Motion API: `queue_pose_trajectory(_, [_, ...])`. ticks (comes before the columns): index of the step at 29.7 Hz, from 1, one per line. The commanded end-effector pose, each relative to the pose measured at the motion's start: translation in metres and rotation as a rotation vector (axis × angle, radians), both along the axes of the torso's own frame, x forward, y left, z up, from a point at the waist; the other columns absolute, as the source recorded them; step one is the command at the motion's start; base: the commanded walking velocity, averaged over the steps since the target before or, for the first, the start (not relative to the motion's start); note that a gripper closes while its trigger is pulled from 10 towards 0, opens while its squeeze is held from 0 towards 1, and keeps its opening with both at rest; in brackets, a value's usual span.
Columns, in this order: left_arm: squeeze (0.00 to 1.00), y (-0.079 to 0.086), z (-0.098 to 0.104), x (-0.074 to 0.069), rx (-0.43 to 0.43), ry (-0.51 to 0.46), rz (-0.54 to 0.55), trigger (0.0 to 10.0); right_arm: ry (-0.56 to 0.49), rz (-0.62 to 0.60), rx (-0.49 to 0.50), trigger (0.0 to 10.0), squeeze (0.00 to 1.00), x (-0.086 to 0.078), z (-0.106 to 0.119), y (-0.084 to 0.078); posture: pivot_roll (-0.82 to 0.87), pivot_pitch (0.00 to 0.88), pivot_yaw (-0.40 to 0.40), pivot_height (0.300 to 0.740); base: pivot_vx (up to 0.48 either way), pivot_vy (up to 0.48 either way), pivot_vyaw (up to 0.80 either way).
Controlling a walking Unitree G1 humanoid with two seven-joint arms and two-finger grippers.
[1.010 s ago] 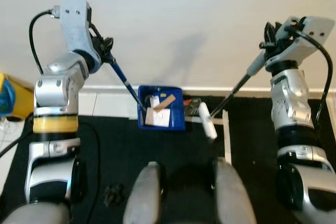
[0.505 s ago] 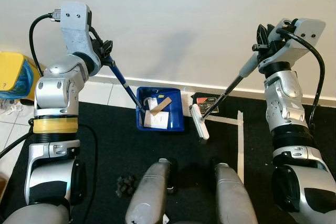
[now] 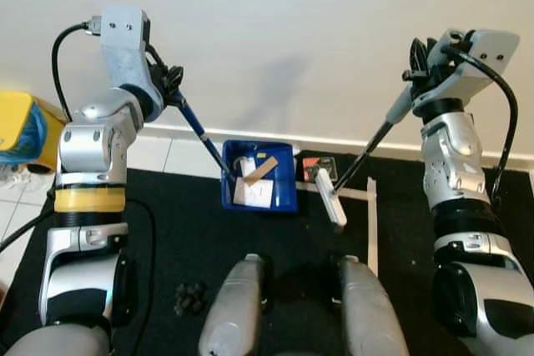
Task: Sweep floor
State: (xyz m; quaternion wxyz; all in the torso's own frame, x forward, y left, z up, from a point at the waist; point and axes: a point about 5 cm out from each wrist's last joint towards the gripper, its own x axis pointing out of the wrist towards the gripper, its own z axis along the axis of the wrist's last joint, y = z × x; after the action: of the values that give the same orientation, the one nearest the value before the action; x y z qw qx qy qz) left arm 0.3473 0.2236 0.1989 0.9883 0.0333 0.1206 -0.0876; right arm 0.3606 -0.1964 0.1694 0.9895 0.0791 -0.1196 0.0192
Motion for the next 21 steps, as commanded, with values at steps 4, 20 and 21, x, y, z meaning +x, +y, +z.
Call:
queue_pose_trajectory(4, [0.0, 0.005, 0.004, 0.0, 0.009, -0.029, 0.018, 10.0, -0.017, -0.015, 0.003, 10.0, 0.0, -0.002, 0.0, -0.003, 0.04, 0.174, 0.077, 0.74, 0.0, 0.0, 0.0])
queue_pose_trajectory(20, [0.0, 0.014, -0.008, 0.002, 0.044, 0.014, 0.087, 10.0, -0.011, -0.024, -0.013, 10.0, 0.0, -0.002, -0.001, -0.006, 0.04, 0.183, 0.077, 0.74, 0.0, 0.0, 0.0])
queue_pose_trajectory(21, [0.0, 0.014, -0.009, 0.002, 0.044, 0.017, 0.084, 10.0, -0.009, -0.028, -0.017, 10.0, 0.0, -0.002, -0.001, -0.007, 0.04, 0.183, 0.077, 0.74, 0.0, 0.0, 0.0])
